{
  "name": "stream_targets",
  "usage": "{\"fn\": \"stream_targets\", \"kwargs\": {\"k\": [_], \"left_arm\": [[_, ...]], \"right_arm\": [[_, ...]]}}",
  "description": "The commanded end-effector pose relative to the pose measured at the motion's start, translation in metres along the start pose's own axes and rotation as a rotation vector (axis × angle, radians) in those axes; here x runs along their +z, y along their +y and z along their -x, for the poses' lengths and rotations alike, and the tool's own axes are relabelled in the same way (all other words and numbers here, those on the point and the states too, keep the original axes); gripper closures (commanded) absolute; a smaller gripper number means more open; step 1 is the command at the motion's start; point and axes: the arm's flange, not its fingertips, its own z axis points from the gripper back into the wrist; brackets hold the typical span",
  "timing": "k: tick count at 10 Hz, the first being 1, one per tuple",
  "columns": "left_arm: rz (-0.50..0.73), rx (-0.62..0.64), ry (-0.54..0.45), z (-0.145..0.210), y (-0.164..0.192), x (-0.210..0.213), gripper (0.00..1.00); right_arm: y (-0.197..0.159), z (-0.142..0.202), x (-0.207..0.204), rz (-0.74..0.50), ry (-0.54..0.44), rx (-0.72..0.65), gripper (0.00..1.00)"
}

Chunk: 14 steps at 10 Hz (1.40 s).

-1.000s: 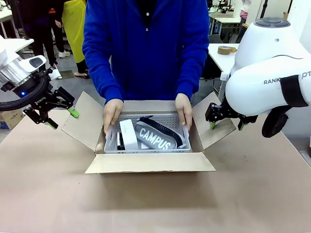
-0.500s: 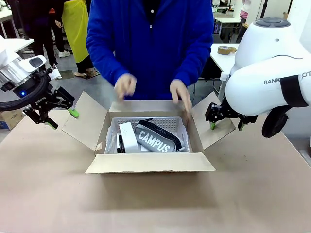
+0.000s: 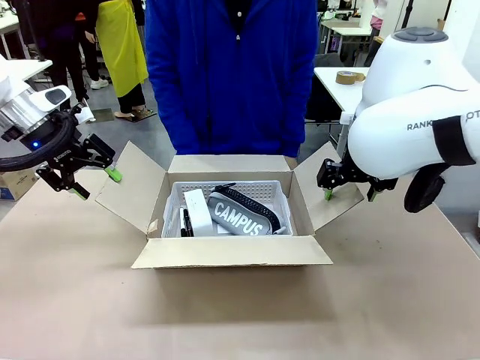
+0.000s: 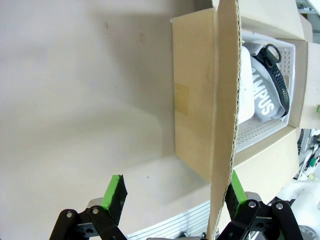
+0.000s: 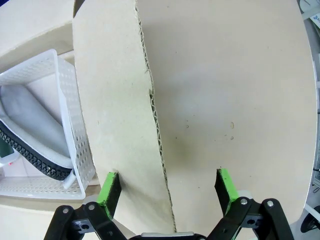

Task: Pack the gift set into the box.
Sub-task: Lift both hands away from the flaps of the Package Box, then press and hold the closed box until the human finishes sealing it.

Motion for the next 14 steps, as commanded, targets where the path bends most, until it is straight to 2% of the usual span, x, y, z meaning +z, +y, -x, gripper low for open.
{"fn": "stream_targets", "kwargs": {"k": [1, 2, 3, 4, 5, 6, 7, 8, 9, 14], "left_arm": [[0.282, -0.110, 0.102, 0.018, 0.011, 0.051, 0.00], [0.688, -0.214, 0.212, 0.042, 0.050, 0.105, 0.00], [1.021, -0.315, 0.230, 0.061, 0.090, 0.128, 0.00], [1.204, -0.349, 0.190, 0.069, 0.117, 0.128, 0.00], [1.339, -0.322, 0.171, 0.064, 0.141, 0.120, 0.00], [1.461, -0.257, 0.139, 0.058, 0.162, 0.114, 0.00], [1.528, -0.139, 0.062, 0.052, 0.181, 0.111, 0.00], [1.392, 0.148, -0.029, 0.044, 0.184, 0.108, 0.00], [1.069, -0.269, -0.025, 0.093, 0.169, 0.120, 0.00], [1.069, -0.269, -0.025, 0.093, 0.169, 0.120, 0.00]], "right_arm": [[-0.034, -0.002, 0.045, -0.272, -0.021, -0.038, 0.00], [-0.101, 0.007, 0.090, -0.631, 0.004, -0.121, 0.00], [-0.159, 0.019, 0.107, -0.915, 0.123, -0.132, 0.00], [-0.196, 0.031, 0.102, -1.075, 0.193, -0.175, 0.00], [-0.224, 0.048, 0.084, -1.145, 0.236, -0.225, 0.00], [-0.250, 0.063, 0.067, -1.201, 0.223, -0.280, 0.00], [-0.277, 0.074, 0.052, -1.253, 0.172, -0.409, 0.00], [-0.233, 0.052, 0.107, -0.970, 0.064, -0.154, 0.00], [-0.233, 0.052, 0.107, -0.970, 0.064, -0.154, 0.00], [-0.233, 0.052, 0.107, -0.970, 0.064, -0.154, 0.00]]}}
